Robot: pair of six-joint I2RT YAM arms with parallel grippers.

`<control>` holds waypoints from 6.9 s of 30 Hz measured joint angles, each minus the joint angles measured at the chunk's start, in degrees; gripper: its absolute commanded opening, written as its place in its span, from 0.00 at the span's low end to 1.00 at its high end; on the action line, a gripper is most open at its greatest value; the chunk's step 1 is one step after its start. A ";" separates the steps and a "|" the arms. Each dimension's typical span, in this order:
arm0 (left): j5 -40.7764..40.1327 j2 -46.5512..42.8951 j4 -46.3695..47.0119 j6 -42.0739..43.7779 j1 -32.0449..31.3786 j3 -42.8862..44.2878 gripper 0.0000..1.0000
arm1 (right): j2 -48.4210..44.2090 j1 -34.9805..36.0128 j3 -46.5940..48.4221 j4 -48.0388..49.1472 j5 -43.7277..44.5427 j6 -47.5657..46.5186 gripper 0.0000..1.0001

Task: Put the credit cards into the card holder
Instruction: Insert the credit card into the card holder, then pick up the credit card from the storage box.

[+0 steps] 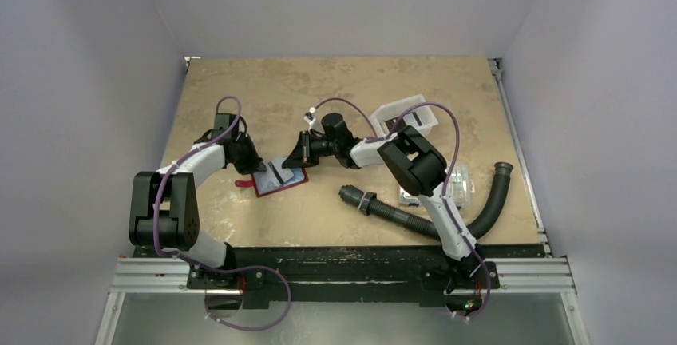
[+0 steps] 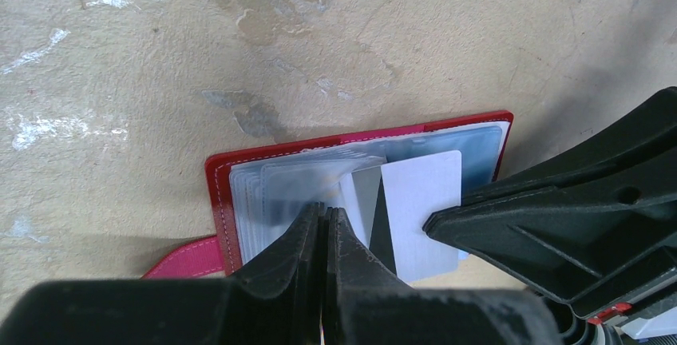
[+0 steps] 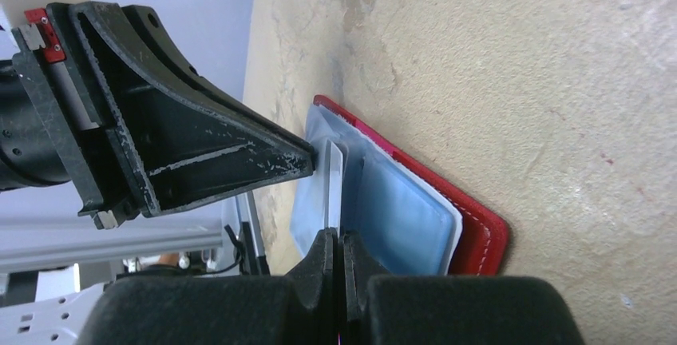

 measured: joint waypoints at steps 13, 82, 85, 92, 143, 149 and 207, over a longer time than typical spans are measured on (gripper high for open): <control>-0.11 -0.55 0.46 -0.20 0.04 -0.50 0.00 | 0.83 1.62 -6.38 13.09 5.92 9.31 0.00; -3.80 -23.12 -3.06 -3.50 5.97 -8.11 0.43 | -16.20 9.18 6.43 -46.49 32.24 -26.51 0.76; 1.75 -23.69 -0.63 -1.27 5.53 -6.29 0.45 | -20.11 3.19 12.33 -57.35 37.38 -36.48 0.85; 9.84 -16.85 15.74 -5.29 -7.98 -4.28 0.47 | -32.44 -19.69 14.69 -65.20 43.43 -50.66 0.90; 9.94 44.94 39.28 -31.78 -36.46 38.71 0.44 | -14.88 -37.70 3.69 -53.33 5.27 -41.70 0.36; 10.05 45.24 41.09 -32.74 -36.46 38.38 0.50 | -19.47 -37.27 3.65 -57.70 13.27 -42.32 0.36; -7.08 38.23 70.05 -19.32 -40.89 20.06 0.00 | -29.83 -34.91 -12.59 -38.25 23.43 -56.22 0.88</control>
